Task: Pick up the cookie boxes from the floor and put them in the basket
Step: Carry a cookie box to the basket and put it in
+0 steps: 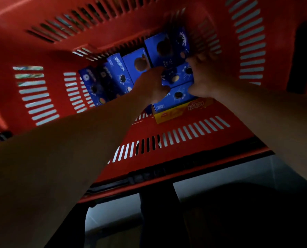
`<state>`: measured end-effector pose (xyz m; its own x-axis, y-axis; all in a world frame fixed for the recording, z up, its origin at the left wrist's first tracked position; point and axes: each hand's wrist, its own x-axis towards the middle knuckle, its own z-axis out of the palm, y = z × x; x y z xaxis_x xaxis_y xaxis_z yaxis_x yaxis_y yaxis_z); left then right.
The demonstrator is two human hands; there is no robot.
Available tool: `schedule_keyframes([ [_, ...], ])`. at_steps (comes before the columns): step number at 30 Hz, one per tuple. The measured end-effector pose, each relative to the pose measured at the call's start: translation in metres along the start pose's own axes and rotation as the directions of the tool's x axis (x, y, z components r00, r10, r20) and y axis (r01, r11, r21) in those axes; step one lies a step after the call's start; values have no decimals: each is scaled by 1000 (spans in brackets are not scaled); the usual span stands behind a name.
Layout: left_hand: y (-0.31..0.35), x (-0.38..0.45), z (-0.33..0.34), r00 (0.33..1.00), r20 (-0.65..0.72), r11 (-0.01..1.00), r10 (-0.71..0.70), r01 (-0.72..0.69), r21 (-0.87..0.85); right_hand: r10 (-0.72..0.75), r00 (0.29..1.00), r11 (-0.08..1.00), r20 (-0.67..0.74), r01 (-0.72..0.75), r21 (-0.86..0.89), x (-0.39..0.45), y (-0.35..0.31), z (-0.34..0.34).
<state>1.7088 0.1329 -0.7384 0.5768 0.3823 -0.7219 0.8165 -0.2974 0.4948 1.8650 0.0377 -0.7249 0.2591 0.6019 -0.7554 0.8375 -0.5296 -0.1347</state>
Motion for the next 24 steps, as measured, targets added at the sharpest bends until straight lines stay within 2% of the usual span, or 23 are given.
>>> schedule_keyframes([
  [6, 11, -42, -37, 999, 11, 998, -47, 46, 38, -52, 998, 999, 28, 52, -4, -38, -24, -35],
  [10, 19, -113, -69, 991, -17, 991, -131, 131, 1, -83, 995, 996, -47, 82, -32, -101, -58, -67],
  [16, 35, -261, -124, 977, -144, 987, -158, 154, -37, -182, 973, 983, -145, 180, -24, -211, -127, -123],
  [21, 21, -376, -158, 947, -229, 973, -224, 202, -115, -284, 941, 955, -185, 261, -142, -282, -198, -159],
  [24, 2, -435, -168, 942, -255, 975, -217, 194, -112, -338, 924, 933, -177, 305, -193, -318, -245, -169],
])
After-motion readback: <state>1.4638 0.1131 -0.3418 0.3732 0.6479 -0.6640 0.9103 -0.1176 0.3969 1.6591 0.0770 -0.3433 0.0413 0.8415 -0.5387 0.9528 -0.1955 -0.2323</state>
